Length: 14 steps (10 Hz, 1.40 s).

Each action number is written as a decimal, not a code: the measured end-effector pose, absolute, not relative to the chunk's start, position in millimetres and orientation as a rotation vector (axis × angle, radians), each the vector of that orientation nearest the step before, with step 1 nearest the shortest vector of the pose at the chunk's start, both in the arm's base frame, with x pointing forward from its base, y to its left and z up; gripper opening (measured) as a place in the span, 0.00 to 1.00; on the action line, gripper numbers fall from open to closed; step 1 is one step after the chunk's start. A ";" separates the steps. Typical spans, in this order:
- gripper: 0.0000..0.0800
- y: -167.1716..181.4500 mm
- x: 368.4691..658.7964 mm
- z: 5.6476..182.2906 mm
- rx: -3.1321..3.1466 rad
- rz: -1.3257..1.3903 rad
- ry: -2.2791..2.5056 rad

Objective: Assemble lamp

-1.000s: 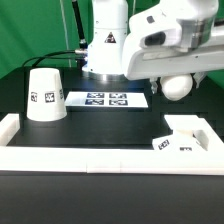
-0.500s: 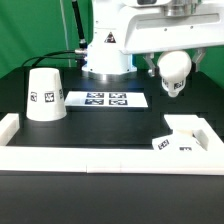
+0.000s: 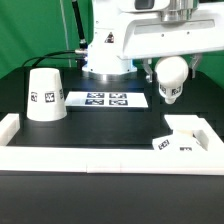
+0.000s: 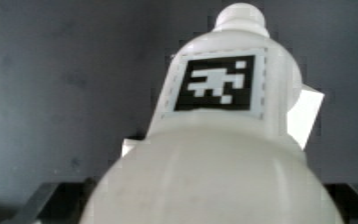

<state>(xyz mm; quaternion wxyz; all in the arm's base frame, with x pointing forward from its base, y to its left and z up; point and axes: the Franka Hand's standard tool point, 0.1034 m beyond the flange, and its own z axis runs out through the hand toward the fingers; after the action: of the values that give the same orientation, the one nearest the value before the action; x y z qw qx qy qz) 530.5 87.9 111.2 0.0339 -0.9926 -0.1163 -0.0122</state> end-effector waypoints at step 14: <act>0.72 75.9 579.9 150.5 -3.032 -0.400 -0.537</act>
Offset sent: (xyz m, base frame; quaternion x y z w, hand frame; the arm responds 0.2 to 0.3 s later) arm 0.0000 0.0000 0.0000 0.0000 0.0650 0.0000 0.9979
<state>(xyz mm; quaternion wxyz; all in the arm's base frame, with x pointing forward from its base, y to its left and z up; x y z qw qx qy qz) 579.9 75.9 150.5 0.0182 -0.9763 -0.1728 -0.1286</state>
